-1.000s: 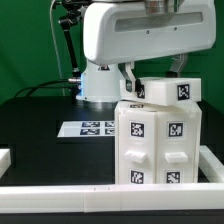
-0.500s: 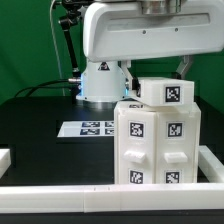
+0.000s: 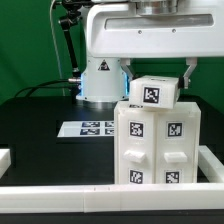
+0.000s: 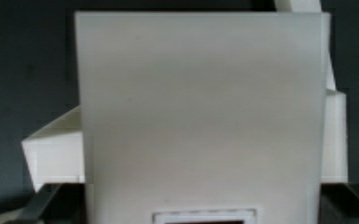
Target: Assemble cabinet
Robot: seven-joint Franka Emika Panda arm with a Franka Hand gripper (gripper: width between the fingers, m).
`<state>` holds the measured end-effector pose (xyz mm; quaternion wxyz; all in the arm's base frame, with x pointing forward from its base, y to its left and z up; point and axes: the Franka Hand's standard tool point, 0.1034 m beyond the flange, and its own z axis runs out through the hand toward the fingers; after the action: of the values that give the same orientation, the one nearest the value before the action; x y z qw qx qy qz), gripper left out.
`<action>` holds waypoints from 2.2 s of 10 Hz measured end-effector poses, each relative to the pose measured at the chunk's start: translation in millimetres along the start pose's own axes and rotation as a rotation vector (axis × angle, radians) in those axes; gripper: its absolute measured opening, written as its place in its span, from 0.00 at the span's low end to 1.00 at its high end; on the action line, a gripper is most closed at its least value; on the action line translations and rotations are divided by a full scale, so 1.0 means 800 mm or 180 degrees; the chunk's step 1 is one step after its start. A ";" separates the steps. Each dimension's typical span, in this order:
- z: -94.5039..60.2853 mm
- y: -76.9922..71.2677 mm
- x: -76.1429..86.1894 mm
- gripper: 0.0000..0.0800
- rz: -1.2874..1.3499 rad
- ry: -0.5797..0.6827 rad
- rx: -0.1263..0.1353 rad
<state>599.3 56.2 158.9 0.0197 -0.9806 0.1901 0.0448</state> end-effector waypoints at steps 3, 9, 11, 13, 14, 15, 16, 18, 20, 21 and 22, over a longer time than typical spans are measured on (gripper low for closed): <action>0.000 -0.002 -0.001 0.70 0.0628 -0.0002 0.0007; -0.001 -0.015 -0.003 0.70 0.1705 0.0043 0.0043; -0.001 -0.017 -0.003 0.70 0.2089 0.0019 0.0086; -0.001 -0.020 -0.005 0.79 0.2253 -0.0009 0.0109; 0.000 -0.021 -0.005 0.79 0.2224 -0.0010 0.0107; -0.001 -0.021 -0.005 0.93 0.2209 -0.0010 0.0109; -0.005 -0.021 -0.008 0.98 0.2170 -0.0005 0.0119; -0.018 -0.019 -0.013 1.00 0.2110 0.0008 0.0144; -0.029 -0.022 -0.013 1.00 0.2083 0.0018 0.0194; -0.027 -0.022 -0.013 1.00 0.2007 0.0014 0.0188; -0.026 -0.022 -0.013 1.00 0.1910 0.0015 0.0186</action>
Offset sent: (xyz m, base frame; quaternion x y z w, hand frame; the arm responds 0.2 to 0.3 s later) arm -0.0011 -0.0090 -0.0001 0.0020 0.0138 0.1965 0.9804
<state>597.7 75.2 180.9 0.0333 -0.8797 0.4725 0.0409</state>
